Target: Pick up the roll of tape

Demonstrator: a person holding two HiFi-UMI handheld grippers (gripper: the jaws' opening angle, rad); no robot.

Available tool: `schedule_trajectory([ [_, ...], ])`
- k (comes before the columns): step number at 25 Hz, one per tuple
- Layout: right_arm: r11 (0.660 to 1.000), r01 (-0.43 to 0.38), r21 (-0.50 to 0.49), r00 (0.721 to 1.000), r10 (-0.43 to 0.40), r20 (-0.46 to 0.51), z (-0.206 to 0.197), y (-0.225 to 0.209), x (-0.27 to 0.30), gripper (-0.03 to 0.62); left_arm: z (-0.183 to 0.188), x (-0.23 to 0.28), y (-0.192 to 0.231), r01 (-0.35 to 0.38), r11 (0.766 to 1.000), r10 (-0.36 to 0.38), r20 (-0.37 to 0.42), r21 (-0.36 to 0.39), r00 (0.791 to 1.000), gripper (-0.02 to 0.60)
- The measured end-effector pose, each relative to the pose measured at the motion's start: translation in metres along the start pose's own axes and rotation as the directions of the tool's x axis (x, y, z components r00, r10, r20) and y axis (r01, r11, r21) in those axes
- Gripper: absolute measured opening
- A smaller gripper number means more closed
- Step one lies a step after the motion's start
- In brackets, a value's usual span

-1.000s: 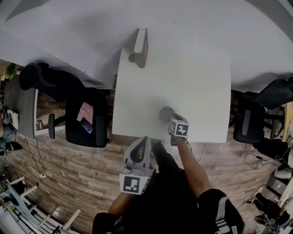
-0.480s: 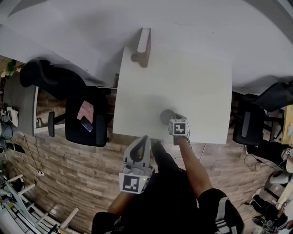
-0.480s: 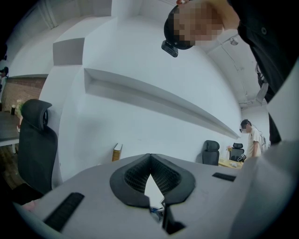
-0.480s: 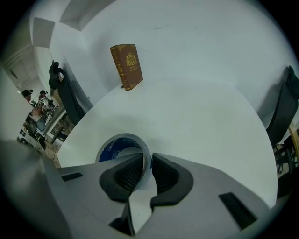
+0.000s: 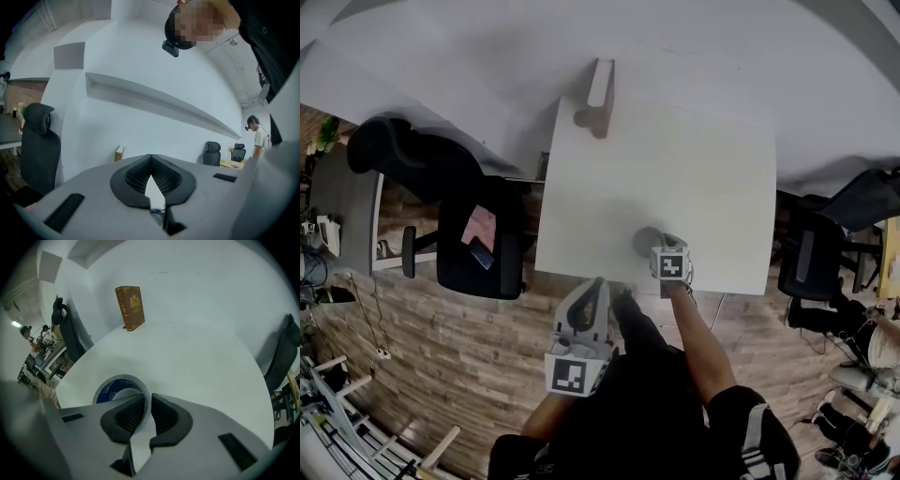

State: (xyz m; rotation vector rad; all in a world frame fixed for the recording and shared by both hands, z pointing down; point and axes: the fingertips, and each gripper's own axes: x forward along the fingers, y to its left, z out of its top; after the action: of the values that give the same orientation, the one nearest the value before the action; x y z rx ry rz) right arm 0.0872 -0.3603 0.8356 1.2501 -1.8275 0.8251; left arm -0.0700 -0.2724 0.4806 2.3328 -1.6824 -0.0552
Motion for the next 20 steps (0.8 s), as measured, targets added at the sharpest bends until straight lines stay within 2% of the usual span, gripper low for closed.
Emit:
schedule_trajectory([
  [6, 1.000, -0.006, 0.000, 0.999, 0.006, 0.044, -0.005, 0.007, -0.029, 0.061, 0.008, -0.023, -0.004, 0.002, 1.000, -0.002, 0.027, 0.007, 1.000, 0.015],
  [11, 1.000, -0.012, 0.005, 0.990, 0.011, 0.141, -0.011, 0.020, -0.070, 0.061, 0.016, -0.057, -0.016, 0.019, 1.000, -0.020, 0.066, 0.017, 0.998, 0.015],
  [20, 1.000, -0.024, -0.005, 0.949, 0.024, 0.315, -0.049, 0.062, -0.179, 0.061, 0.022, -0.157, -0.041, 0.056, 0.998, -0.059, 0.132, 0.026, 0.989, 0.015],
])
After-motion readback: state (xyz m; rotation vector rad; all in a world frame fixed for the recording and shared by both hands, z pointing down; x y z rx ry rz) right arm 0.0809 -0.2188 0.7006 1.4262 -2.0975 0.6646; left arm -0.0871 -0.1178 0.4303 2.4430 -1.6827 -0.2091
